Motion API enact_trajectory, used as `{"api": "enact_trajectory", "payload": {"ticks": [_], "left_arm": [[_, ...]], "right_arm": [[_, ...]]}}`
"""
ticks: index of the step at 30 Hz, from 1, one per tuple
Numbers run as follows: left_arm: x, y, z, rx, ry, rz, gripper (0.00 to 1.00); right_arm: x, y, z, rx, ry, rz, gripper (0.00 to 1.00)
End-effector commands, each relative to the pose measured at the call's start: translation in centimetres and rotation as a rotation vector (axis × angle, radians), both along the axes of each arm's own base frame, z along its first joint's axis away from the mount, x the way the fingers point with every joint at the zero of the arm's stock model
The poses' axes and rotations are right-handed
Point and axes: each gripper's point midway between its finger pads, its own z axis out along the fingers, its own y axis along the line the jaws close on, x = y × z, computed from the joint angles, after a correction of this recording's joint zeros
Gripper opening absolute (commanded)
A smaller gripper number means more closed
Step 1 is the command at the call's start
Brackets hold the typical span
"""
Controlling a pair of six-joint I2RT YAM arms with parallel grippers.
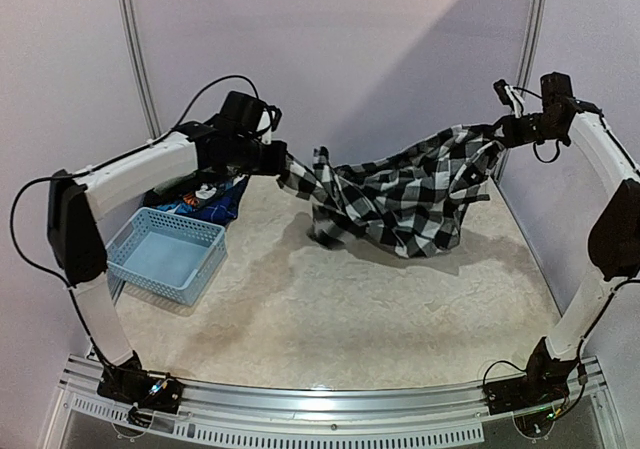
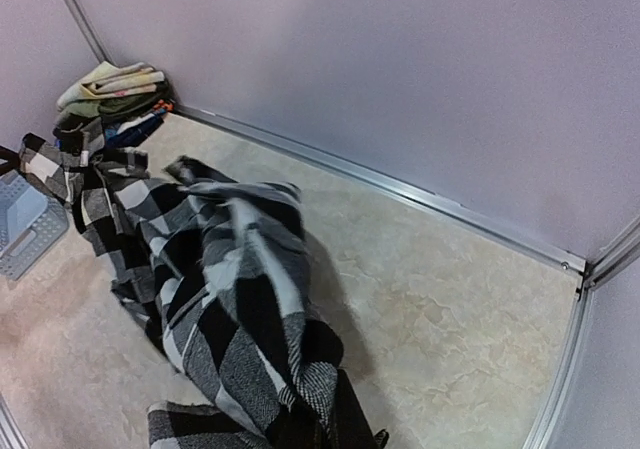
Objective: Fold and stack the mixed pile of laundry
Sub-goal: Flatten out the crumpled shirt at the center of the board.
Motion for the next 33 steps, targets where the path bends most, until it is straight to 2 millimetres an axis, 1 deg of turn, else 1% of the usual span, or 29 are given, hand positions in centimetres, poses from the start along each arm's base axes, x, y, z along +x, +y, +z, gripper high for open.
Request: {"api": "enact_trajectory", "payload": {"ticks": [1,2,3,4,5,6,7,8,10,11,12,14,15,16,18,19,20,23,24,25,28,30,31,33], "left_arm": [[-3.5,2.0,-1.3,0.110,0.027,-0.034,0.00],[-4.4,2.1,-1.0,0.086,0.034,-0.040,0.00],[-5.3,2.3,-0.6,0.068,0.041,-0.045,0.00],[-6.4,2.5,-0.2,0.054,0.046,-0.050,0.00],[-7.6,2.6,0.6,0.030,0.043,-0.059,0.00],[-8.7,2.6,0.4,0.019,0.064,-0.077,0.00],[-9.9,2.5,0.3,0.000,0.088,-0.094,0.00],[-11.5,2.3,0.5,-0.030,0.114,-0.126,0.00],[-14.1,2.0,-0.7,-0.043,0.190,-0.178,0.00],[-15.3,2.1,-1.8,-0.028,0.227,-0.201,0.00],[-16.2,2.0,-2.5,-0.011,0.252,-0.222,0.00],[-17.4,2.1,-3.4,0.021,0.298,-0.259,0.14],[-17.5,2.3,-3.5,0.039,0.303,-0.264,0.22],[-17.2,2.5,-3.3,0.059,0.288,-0.258,0.29],[-15.3,3.0,-2.6,0.079,0.234,-0.208,0.44],[-14.2,3.0,-2.5,0.072,0.228,-0.191,0.48],[-12.7,3.0,-2.7,0.062,0.234,-0.169,0.50],[-8.6,1.5,-4.1,0.070,0.241,-0.144,0.53],[-6.8,0.6,-5.3,0.089,0.254,-0.138,0.53],[-5.5,-0.3,-6.6,0.100,0.273,-0.142,0.53],[-2.6,-2.9,-10.3,0.109,0.344,-0.176,0.53],[-1.6,-4.6,-12.6,0.096,0.395,-0.213,0.53],[-1.4,-5.5,-13.6,0.077,0.423,-0.233,0.53],[-0.8,-6.5,-15.4,0.060,0.460,-0.244,0.54]], "right_arm": [[-3.8,2.1,8.6,0.088,-0.185,0.079,0.00],[-4.8,2.4,8.9,0.102,-0.175,0.089,0.00],[-5.7,2.7,8.6,0.115,-0.148,0.097,0.00],[-6.5,2.8,7.7,0.120,-0.115,0.100,0.00],[-7.6,2.8,6.3,0.112,-0.080,0.096,0.00],[-8.3,2.5,4.4,0.087,-0.045,0.087,0.00],[-9.3,2.3,4.0,0.058,-0.046,0.074,0.00],[-10.5,1.8,2.0,0.019,-0.018,0.058,0.00],[-11.8,0.6,-1.3,-0.055,0.026,0.021,0.00],[-12.4,0.0,-3.1,-0.078,0.060,0.005,0.00],[-13.0,-0.6,-4.3,-0.093,0.083,-0.011,0.00],[-13.7,-2.0,-6.9,-0.110,0.151,-0.041,0.00],[-13.7,-2.7,-8.0,-0.110,0.187,-0.056,0.00],[-13.9,-3.3,-8.9,-0.114,0.222,-0.070,0.00],[-14.5,-4.3,-10.8,-0.137,0.312,-0.101,0.00],[-14.6,-4.6,-12.0,-0.151,0.370,-0.106,0.01],[-14.7,-4.9,-13.1,-0.162,0.416,-0.114,0.01],[-15.4,-6.1,-15.6,-0.212,0.522,-0.151,0.01],[-15.7,-6.7,-16.4,-0.240,0.552,-0.172,0.00],[-15.8,-7.3,-17.2,-0.264,0.582,-0.187,0.00],[-16.3,-8.9,-18.9,-0.320,0.632,-0.216,0.00],[-16.4,-9.2,-19.7,-0.306,0.660,-0.215,0.00],[-16.4,-9.2,-20.0,-0.296,0.672,-0.210,0.00],[-16.5,-8.9,-20.6,-0.282,0.691,-0.195,0.00]]}}
